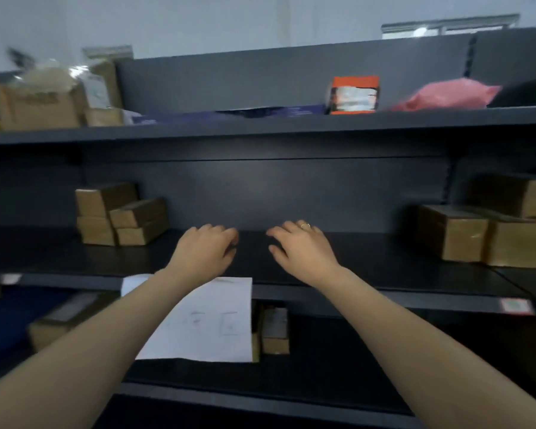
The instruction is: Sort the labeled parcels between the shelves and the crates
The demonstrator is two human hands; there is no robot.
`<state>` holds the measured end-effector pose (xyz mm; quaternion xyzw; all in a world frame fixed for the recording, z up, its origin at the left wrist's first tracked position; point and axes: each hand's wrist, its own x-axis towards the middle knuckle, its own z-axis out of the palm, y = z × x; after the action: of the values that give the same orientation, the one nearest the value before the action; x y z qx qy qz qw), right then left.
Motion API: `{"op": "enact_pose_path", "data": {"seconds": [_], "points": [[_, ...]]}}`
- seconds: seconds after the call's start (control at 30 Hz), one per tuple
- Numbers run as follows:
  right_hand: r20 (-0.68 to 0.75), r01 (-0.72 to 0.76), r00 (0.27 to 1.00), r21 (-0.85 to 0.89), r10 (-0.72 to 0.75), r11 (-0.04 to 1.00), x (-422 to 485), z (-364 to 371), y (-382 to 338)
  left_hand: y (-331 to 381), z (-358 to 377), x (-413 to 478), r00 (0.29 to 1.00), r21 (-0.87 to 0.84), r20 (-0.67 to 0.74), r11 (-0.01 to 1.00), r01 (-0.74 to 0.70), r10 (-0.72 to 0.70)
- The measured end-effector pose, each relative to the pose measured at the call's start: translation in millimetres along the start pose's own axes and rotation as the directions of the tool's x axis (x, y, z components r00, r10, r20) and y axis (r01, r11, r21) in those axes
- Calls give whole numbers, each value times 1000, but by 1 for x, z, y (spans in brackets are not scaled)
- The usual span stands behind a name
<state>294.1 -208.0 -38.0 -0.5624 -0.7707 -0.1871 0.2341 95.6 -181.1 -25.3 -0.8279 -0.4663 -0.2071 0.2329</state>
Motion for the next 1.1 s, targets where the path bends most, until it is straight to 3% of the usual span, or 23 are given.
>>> {"op": "enact_pose_path", "data": {"seconds": [0.27, 0.43, 0.57, 0.67, 0.77, 0.97, 1.1], "points": [[69, 175, 981, 112, -183, 978, 119, 72, -96, -159, 21, -31, 977, -53, 8, 976, 212, -212], [139, 193, 964, 228, -228, 954, 195, 121, -132, -233, 56, -29, 931, -23, 88, 934, 357, -354], [216, 76, 962, 381, -169, 921, 258, 164, -152, -281, 78, -13, 875, -38, 174, 885, 464, -451], [314, -143, 948, 558, -48, 817, 302, 199, -168, -308, 95, 0, 828, -18, 273, 858, 513, -489], [381, -255, 924, 588, 15, 768, 332, 229, -185, -334, 113, 9, 804, -16, 316, 845, 535, -503], [352, -213, 936, 619, -25, 756, 368, 255, -209, -378, 148, 32, 878, -133, 217, 878, 461, -428], [398, -293, 917, 624, 28, 724, 381, 264, -223, -395, 169, 40, 914, -198, 178, 896, 397, -365]]}}
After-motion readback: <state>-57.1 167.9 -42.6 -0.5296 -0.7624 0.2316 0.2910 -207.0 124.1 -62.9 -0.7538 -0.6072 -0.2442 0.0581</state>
